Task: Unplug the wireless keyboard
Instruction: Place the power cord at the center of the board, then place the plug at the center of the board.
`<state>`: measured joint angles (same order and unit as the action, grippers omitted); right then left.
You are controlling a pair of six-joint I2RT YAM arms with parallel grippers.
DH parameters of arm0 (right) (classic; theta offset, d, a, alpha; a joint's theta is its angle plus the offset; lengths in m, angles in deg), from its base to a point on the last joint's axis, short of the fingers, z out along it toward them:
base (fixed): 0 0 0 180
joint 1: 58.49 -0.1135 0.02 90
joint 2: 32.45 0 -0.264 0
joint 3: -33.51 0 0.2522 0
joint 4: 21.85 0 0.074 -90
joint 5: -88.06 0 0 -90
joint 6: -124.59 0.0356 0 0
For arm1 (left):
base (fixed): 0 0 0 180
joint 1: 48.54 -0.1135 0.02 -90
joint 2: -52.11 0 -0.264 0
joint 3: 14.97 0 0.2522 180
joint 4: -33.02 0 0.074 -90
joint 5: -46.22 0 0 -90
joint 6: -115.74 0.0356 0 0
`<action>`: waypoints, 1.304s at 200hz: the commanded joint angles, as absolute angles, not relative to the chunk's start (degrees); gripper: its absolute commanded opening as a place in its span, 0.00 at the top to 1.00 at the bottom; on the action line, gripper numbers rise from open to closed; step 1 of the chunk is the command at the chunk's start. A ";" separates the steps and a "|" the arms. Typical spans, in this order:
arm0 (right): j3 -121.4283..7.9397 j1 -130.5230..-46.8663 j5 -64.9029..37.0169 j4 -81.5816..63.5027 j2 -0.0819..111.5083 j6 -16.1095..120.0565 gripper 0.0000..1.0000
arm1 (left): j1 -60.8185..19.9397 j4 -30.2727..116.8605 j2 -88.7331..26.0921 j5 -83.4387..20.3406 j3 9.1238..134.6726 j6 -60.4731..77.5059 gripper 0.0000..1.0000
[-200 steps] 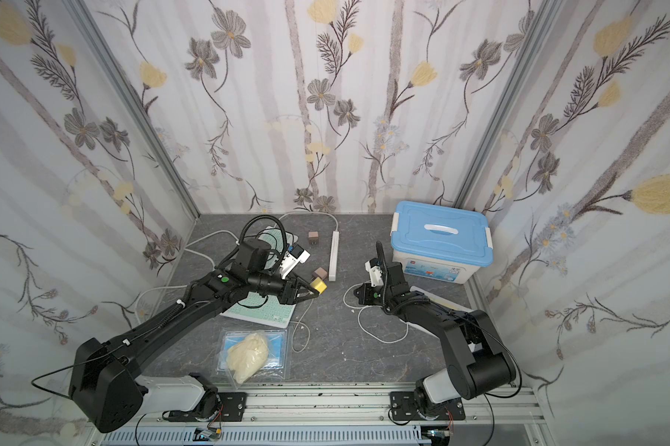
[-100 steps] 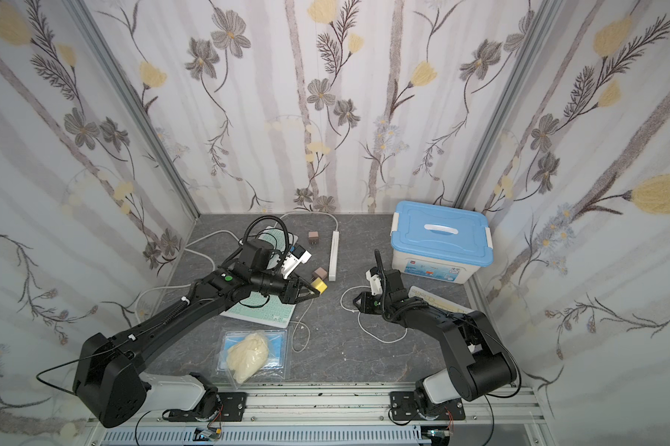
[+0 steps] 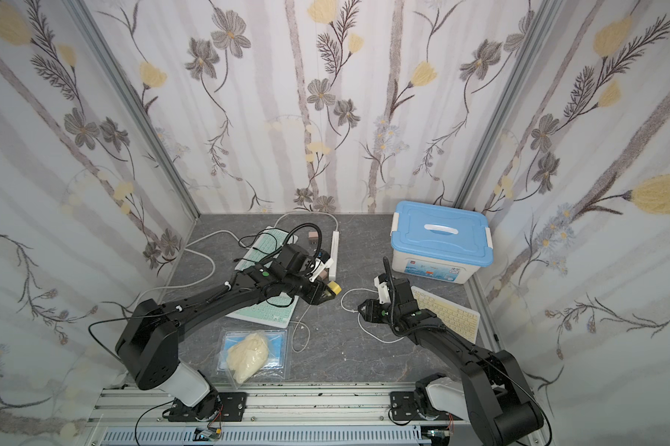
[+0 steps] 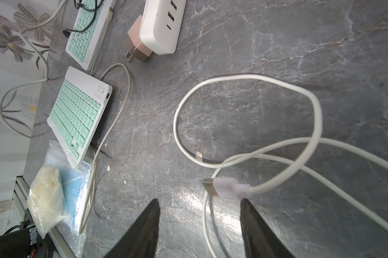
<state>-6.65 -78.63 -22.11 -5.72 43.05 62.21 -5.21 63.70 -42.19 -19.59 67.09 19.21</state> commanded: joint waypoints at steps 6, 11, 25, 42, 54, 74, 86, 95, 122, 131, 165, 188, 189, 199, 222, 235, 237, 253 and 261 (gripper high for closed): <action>-4.86 -78.70 -18.71 -2.04 38.11 62.65 0.38 | -3.56 60.45 -48.06 -29.55 71.69 18.66 1.00; -4.51 -78.70 -18.44 -1.17 37.03 62.62 0.37 | -3.42 60.17 -49.52 -29.85 72.97 18.86 1.00; -3.16 -78.64 -18.33 0.46 33.90 62.77 0.35 | -3.17 60.79 -54.33 -33.43 77.28 18.46 1.00; -1.40 -78.71 -18.53 1.95 29.90 63.91 0.31 | -3.04 62.43 -59.93 -35.01 83.10 19.18 1.00; -0.51 -78.70 -18.87 2.44 27.05 64.96 0.29 | -3.09 63.71 -63.39 -36.04 87.25 19.47 1.00; -0.68 -78.70 -16.64 4.47 23.16 66.41 0.26 | -3.00 68.30 -69.75 -38.71 94.68 19.91 1.00; -1.06 -78.70 -13.96 5.50 21.34 68.00 0.27 | -3.02 70.95 -73.20 -40.70 98.76 19.83 1.00; -1.38 -78.61 -11.04 6.39 20.41 69.61 0.28 | -3.05 72.53 -75.38 -40.56 101.45 20.31 1.00; -3.45 -77.77 -2.98 8.33 19.64 72.90 0.27 | -3.06 74.56 -79.44 -40.23 105.28 20.24 1.00; -4.27 -77.02 -1.86 8.43 19.99 73.10 0.26 | -3.08 75.05 -80.17 -40.26 105.79 19.98 1.00; -5.83 -71.69 -2.59 8.01 24.10 72.27 0.24 | -3.05 78.99 -83.79 -39.32 109.10 19.24 0.88; -5.80 -68.11 -5.83 7.18 26.73 71.77 0.24 | -3.07 78.89 -84.33 -38.37 108.47 18.84 0.74; -5.73 -68.05 -5.87 7.15 26.76 71.77 0.24 | -3.09 78.87 -84.31 -38.31 108.43 18.81 0.73; -5.40 -67.70 -6.27 6.41 27.23 71.90 0.24 | -3.02 78.75 -84.37 -37.98 108.25 18.64 0.64; -5.46 -67.64 -8.02 4.72 29.17 70.75 0.25 | -3.06 79.13 -84.14 -37.80 108.25 18.57 0.53; -6.02 -67.63 -8.49 4.10 30.95 69.89 0.28 | -3.08 79.46 -83.29 -37.99 108.09 18.87 0.47; -6.07 -67.72 -8.52 4.01 31.25 69.74 0.28 | -3.03 79.45 -83.14 -38.05 108.01 18.86 0.46; -7.47 -67.81 -8.05 3.57 34.81 68.55 0.29 | -3.01 79.49 -81.44 -38.01 107.60 19.21 0.41; -8.17 -67.98 -7.42 3.26 37.15 68.04 0.30 | -3.04 79.47 -80.47 -38.02 107.41 19.27 0.39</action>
